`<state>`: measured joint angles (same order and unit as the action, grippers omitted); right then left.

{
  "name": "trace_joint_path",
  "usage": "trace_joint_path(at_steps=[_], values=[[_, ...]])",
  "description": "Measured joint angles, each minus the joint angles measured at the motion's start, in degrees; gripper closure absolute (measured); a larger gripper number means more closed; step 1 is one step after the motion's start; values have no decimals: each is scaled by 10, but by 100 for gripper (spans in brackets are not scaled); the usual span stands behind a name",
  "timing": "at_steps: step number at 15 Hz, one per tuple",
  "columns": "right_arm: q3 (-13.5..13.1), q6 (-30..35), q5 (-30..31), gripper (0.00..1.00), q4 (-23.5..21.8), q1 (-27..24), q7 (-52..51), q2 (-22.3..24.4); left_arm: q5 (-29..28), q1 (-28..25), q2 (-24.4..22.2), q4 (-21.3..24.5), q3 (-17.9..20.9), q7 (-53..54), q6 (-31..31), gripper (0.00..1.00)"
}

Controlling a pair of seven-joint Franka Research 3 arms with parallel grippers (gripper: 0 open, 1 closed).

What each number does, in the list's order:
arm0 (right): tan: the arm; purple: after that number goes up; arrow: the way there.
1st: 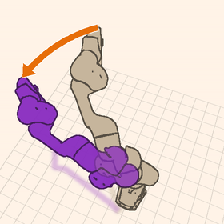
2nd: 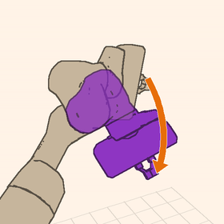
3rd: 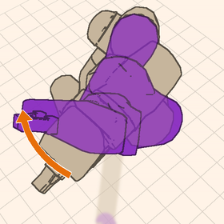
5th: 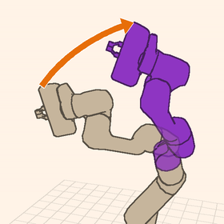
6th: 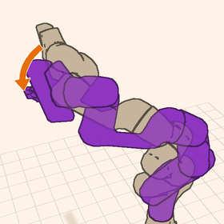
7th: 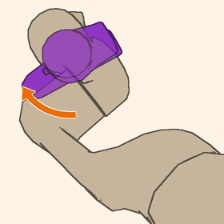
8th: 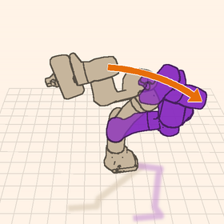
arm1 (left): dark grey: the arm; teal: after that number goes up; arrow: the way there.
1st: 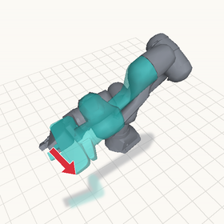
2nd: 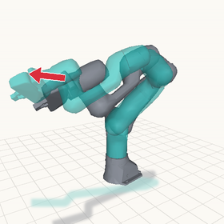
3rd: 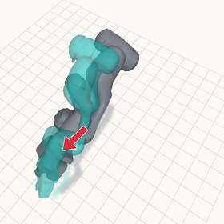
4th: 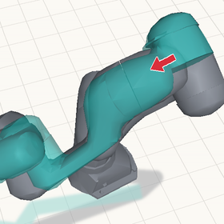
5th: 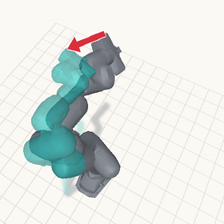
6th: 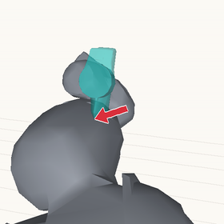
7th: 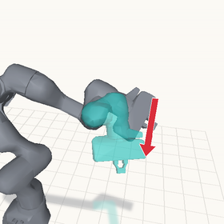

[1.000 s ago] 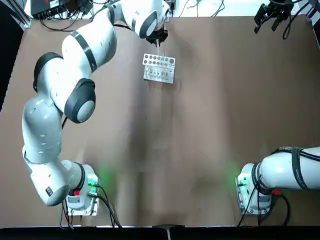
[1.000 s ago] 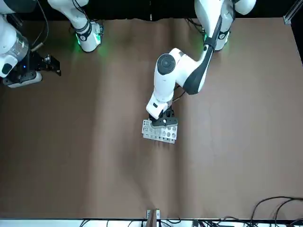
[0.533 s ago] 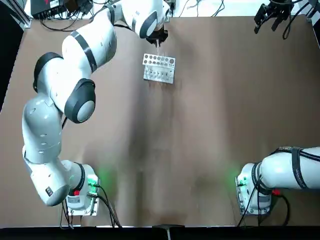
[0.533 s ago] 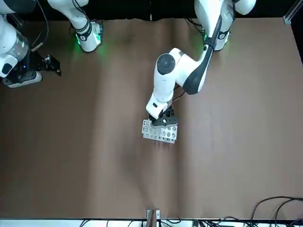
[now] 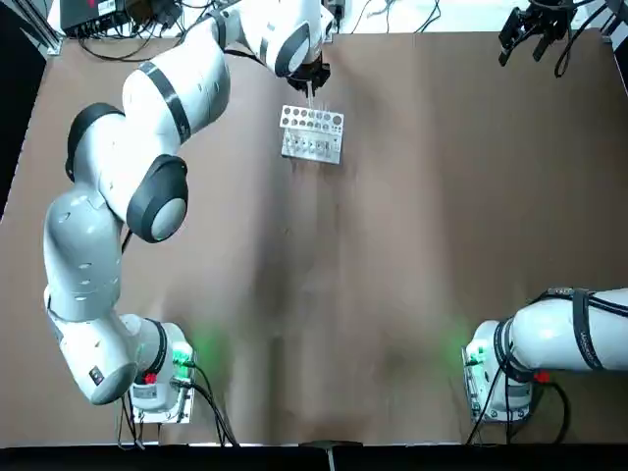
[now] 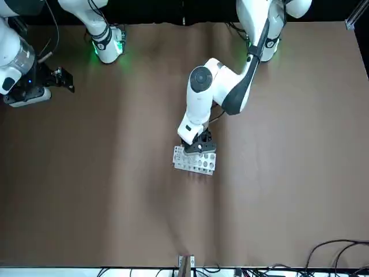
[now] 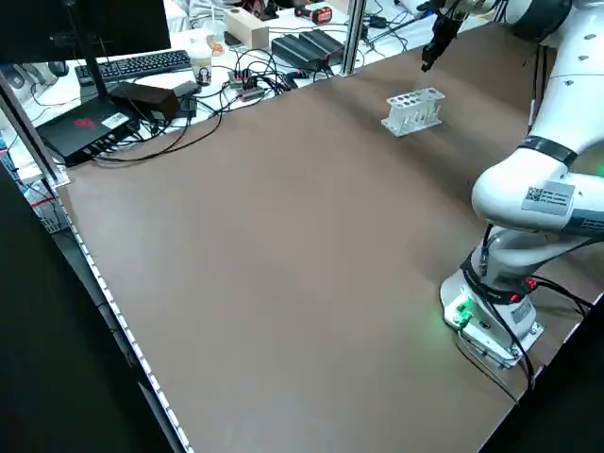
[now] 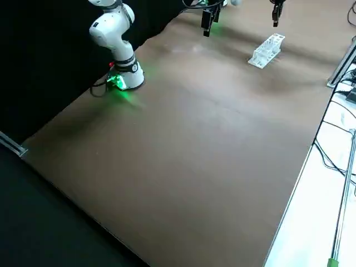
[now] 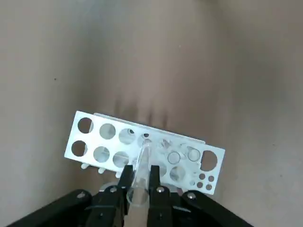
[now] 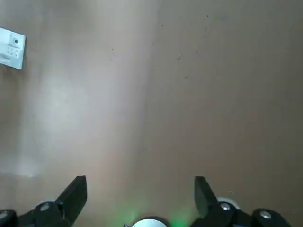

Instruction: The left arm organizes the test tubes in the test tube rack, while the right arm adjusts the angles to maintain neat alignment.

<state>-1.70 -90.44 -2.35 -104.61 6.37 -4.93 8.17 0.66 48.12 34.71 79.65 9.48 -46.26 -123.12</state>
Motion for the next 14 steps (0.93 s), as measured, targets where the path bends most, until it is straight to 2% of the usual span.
trace_joint_path(at_steps=[14], values=[[0,0,0,0,0,0,0,0,0,-2,11,0,2,0,-10,82]])
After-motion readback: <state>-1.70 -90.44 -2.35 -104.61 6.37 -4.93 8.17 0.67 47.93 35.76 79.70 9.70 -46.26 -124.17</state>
